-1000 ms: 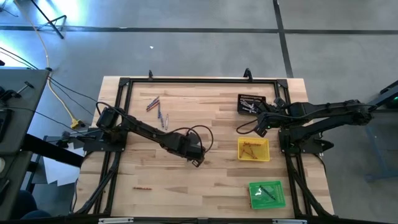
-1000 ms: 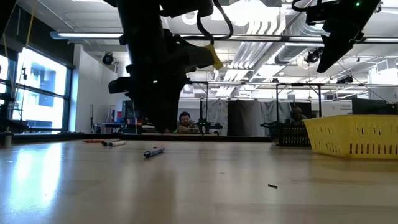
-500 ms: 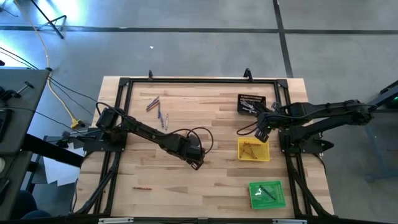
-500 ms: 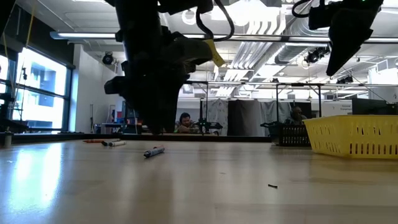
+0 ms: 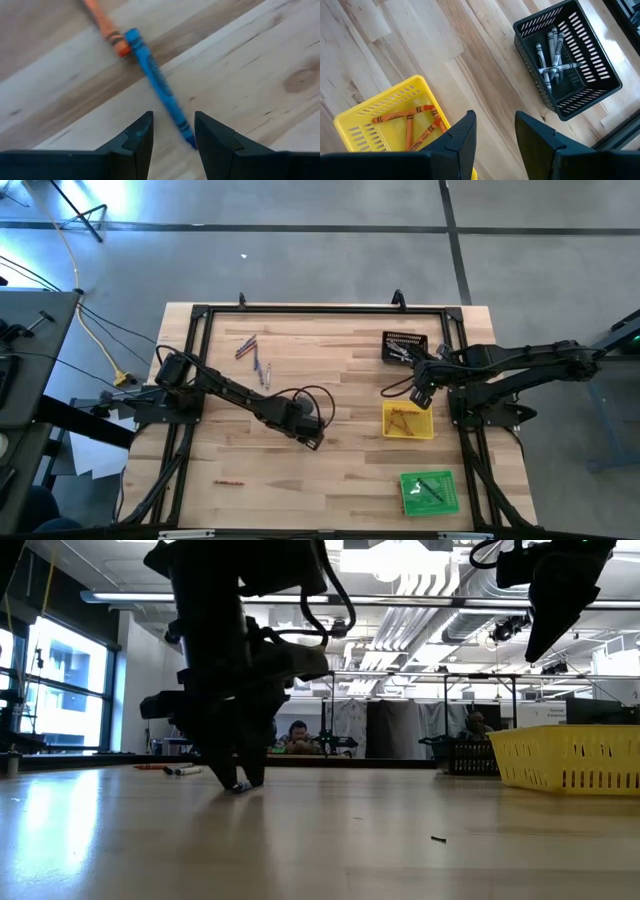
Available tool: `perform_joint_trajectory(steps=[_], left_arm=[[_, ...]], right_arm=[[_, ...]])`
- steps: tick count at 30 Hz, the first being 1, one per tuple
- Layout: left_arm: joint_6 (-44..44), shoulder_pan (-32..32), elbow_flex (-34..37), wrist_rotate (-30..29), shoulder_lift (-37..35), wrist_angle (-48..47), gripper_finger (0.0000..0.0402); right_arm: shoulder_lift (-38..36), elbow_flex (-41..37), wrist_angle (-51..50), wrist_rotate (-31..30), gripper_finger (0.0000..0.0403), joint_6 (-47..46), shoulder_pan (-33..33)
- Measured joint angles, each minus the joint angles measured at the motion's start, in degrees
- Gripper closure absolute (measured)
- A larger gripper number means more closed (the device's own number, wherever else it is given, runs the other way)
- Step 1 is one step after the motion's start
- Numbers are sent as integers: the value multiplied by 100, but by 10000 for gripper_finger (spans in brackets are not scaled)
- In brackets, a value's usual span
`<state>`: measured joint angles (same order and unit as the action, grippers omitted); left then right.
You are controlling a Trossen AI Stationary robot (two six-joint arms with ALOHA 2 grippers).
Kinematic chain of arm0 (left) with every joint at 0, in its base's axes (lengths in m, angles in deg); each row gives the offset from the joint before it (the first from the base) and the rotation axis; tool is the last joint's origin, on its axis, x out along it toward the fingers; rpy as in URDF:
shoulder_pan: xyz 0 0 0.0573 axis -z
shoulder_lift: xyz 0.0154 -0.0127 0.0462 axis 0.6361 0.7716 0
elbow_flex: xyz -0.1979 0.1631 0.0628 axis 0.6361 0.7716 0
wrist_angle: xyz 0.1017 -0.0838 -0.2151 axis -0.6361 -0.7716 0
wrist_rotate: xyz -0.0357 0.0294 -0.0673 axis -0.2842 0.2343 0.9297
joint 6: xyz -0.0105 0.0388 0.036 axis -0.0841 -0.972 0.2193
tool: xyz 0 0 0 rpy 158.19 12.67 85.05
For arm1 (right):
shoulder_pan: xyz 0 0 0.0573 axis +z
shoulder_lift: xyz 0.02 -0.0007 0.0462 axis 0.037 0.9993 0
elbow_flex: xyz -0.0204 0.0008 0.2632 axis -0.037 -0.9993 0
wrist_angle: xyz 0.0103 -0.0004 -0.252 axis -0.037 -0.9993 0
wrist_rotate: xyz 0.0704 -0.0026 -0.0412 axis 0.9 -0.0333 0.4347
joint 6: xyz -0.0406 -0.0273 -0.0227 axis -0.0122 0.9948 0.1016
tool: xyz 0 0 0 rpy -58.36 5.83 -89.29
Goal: Sort crayons
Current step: Put the blue crayon into the green basket
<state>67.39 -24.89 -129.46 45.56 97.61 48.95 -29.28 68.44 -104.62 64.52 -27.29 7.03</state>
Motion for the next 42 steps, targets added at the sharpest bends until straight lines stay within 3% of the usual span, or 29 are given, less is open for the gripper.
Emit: perform_joint_trajectory(steps=[4, 14, 27, 42], left_arm=[[40, -2, 161, -27, -26, 333, 270], [29, 0, 166, -228, -15, 125, 279], [-437, -162, 164, -88, -15, -96, 396], [-536, -110, 35, 301, 13, -83, 401]], right_arm=[[0, 0, 2, -2, 274, 0, 0], [0, 0, 2, -2, 274, 0, 0], [0, 0, 2, -2, 274, 0, 2], [0, 0, 1, -4, 274, 0, 1]])
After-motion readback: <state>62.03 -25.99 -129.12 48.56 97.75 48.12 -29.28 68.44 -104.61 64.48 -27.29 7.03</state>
